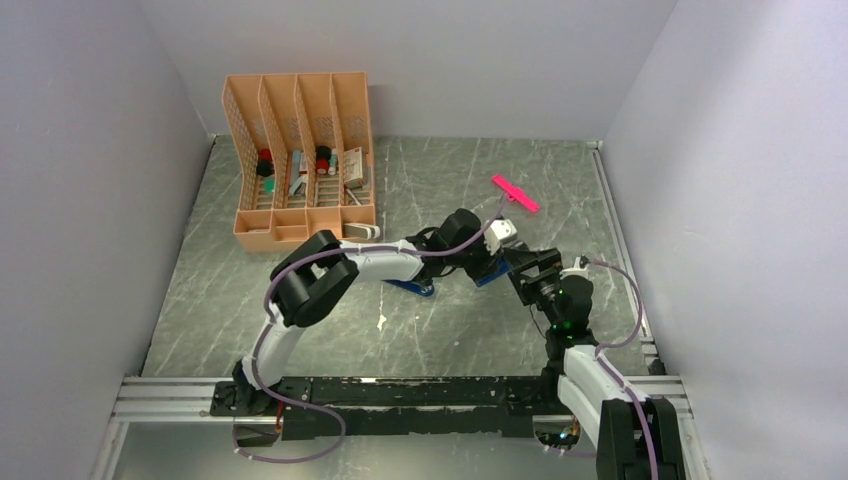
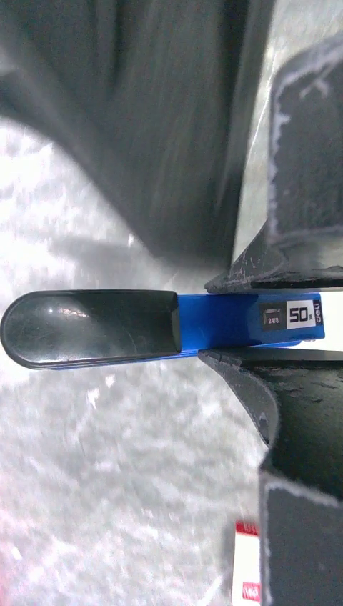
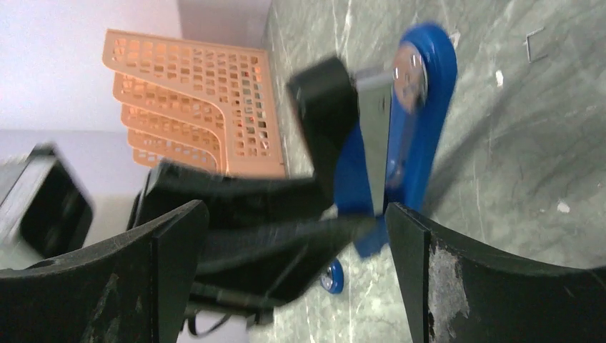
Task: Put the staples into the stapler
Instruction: Move the staple to the center of the board.
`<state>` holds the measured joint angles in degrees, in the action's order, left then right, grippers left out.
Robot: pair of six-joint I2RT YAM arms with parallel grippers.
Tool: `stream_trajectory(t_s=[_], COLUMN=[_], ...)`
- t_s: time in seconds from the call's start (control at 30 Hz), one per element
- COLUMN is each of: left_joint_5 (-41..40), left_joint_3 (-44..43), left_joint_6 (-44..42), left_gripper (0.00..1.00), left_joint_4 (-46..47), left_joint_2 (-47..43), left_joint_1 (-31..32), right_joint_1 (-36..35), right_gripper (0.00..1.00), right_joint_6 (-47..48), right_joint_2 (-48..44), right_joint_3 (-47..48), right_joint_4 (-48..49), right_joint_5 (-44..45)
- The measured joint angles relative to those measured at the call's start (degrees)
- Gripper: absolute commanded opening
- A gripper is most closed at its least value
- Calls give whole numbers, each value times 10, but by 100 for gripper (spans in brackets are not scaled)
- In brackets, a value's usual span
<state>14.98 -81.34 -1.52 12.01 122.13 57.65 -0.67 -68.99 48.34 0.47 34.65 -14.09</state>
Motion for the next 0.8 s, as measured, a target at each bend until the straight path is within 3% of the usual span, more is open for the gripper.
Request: stream_trajectory(t_s=[0.2,0.27,0.47,0.63,0.8], left_joint_5=[-31,-37,-47,-47,-43], left_joint_3=[-50,-60,-57,-22,47], left_joint_6=[0,-1,-17,-42,-80], left_gripper=[9,16,52,66,66], left_joint_4=[-22,-28,-33,-35,-37], left_joint_2=[42,48,44,-10,-137], left_joint_1=[-35,-39,-36,-35,-37], right_joint_1=[0,0,0,0,0], right_gripper=[100,100,100,100,100], right_joint_6=[12,15,21,44,82], right_joint_2=[-3,-7,-17,-17,-17], right_joint_3=[0,0,0,0,2], right_joint_4=[-46,-64,-77,-91,-97], right_joint_5=[-12,-11,-7,-2,-4])
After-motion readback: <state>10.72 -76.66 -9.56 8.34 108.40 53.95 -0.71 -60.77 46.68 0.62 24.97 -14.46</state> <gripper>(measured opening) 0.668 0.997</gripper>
